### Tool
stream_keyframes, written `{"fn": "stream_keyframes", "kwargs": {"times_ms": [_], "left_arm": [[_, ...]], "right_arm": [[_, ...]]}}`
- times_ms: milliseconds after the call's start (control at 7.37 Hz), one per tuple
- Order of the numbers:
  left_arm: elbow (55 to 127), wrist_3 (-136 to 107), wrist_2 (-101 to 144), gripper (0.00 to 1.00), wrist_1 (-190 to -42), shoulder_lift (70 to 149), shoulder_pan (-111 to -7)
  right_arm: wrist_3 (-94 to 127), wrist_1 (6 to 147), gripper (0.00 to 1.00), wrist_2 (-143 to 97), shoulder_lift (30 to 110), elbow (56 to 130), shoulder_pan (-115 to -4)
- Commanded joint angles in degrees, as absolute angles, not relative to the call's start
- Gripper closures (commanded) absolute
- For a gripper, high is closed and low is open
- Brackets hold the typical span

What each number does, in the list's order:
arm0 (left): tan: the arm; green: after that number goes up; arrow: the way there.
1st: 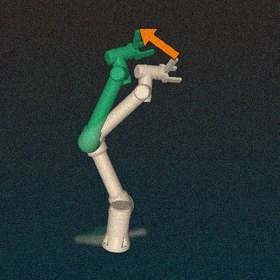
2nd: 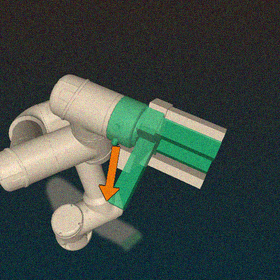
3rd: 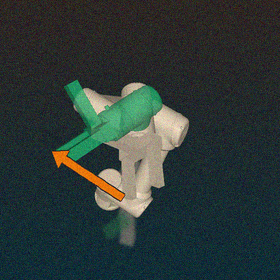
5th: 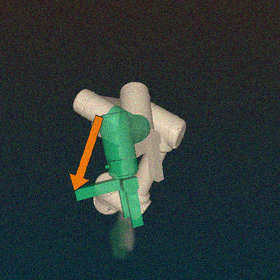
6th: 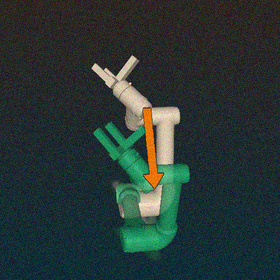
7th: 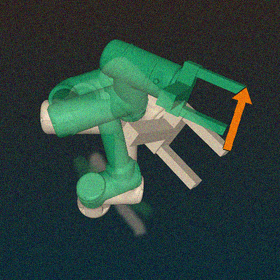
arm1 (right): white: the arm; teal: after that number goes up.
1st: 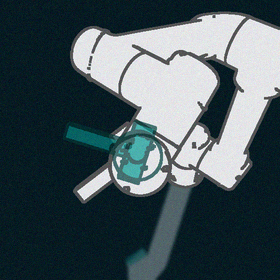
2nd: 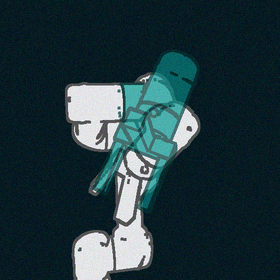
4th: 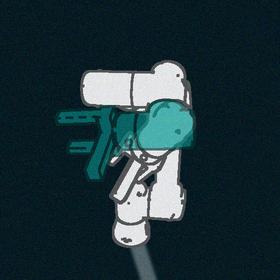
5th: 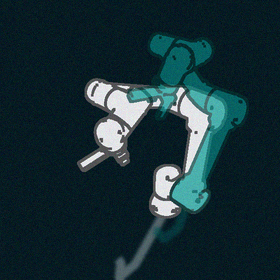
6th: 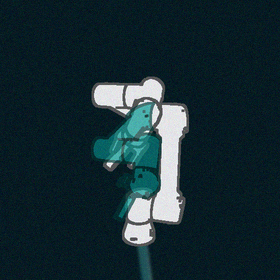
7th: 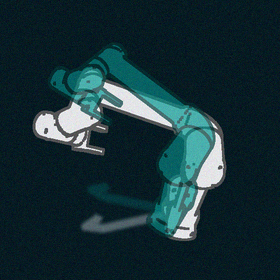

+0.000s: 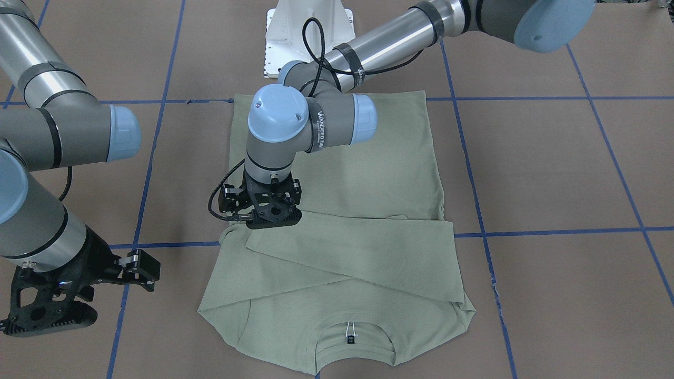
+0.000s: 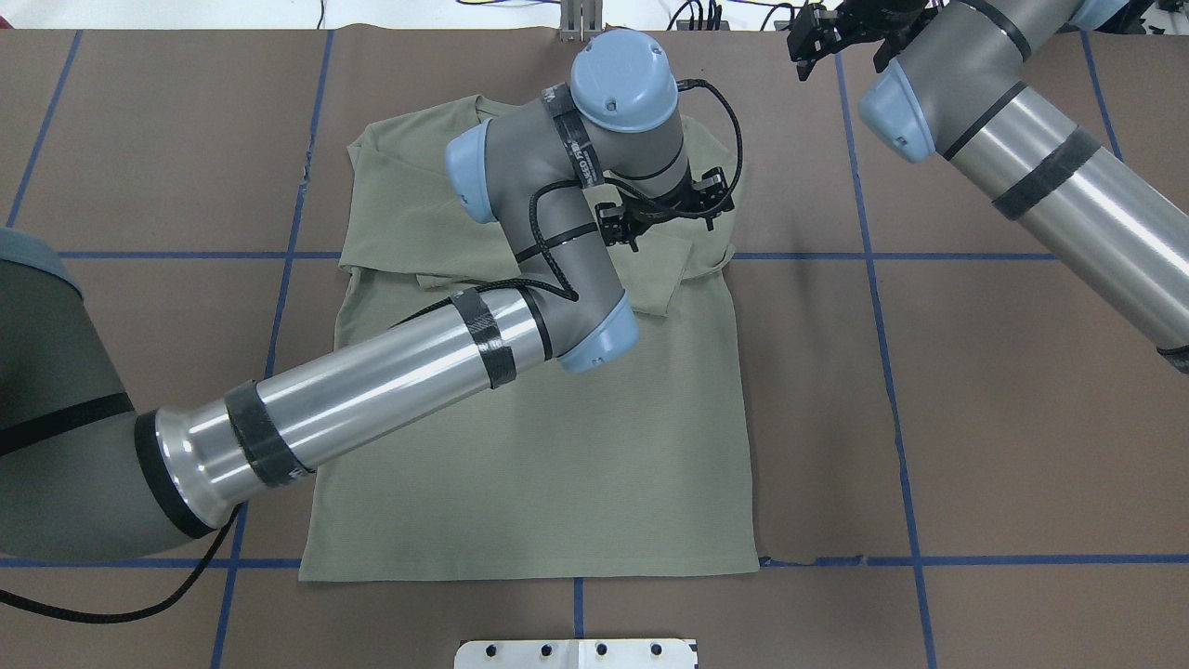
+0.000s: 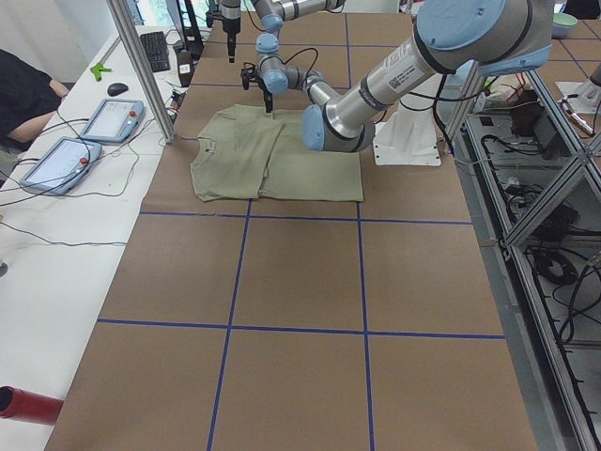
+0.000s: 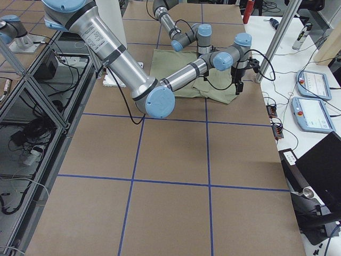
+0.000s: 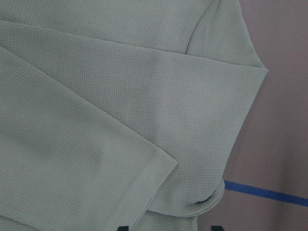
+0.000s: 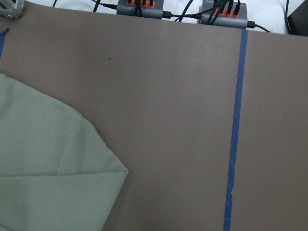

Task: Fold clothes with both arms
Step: 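Release the sleeve and move both grippers to the hem corners nearest the robot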

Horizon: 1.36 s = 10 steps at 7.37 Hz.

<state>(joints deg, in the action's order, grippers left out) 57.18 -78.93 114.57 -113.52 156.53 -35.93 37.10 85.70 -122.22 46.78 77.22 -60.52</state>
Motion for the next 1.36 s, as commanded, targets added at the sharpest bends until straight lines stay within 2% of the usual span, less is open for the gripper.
{"fn": "stream_keyframes", "kwargs": {"times_ms": [0,271,543,679,814,950,1221], "left_arm": [[73.91,-72.10,116.45,0.00,-107.34,144.65,-37.35],[92.71,-69.71,116.72,0.00,-107.48,127.19,-37.70],[103.49,-70.57,116.63,0.00,-108.89,116.06,-37.53],[108.41,-70.49,116.02,0.00,-111.77,109.06,-36.83],[111.41,-73.79,115.84,0.00,-120.93,101.85,-36.04],[112.92,-79.05,114.19,0.00,-128.16,96.30,-32.55],[117.58,-84.08,106.37,0.01,-129.20,89.15,-23.51]], "right_arm": [[45.74,85.69,0.00,-121.82,53.93,88.62,-56.01],[59.87,85.61,0.00,-119.46,64.11,103.89,-49.17],[77.35,85.52,0.00,-109.83,72.48,118.85,-36.63],[85.44,85.17,0.00,-101.16,75.12,123.09,-27.25],[90.30,85.08,0.00,-93.68,77.58,126.35,-19.33],[94.01,83.34,0.00,-92.21,79.78,127.95,-15.59],[97.02,71.95,0.00,-85.55,87.58,127.88,-10.05]]}}
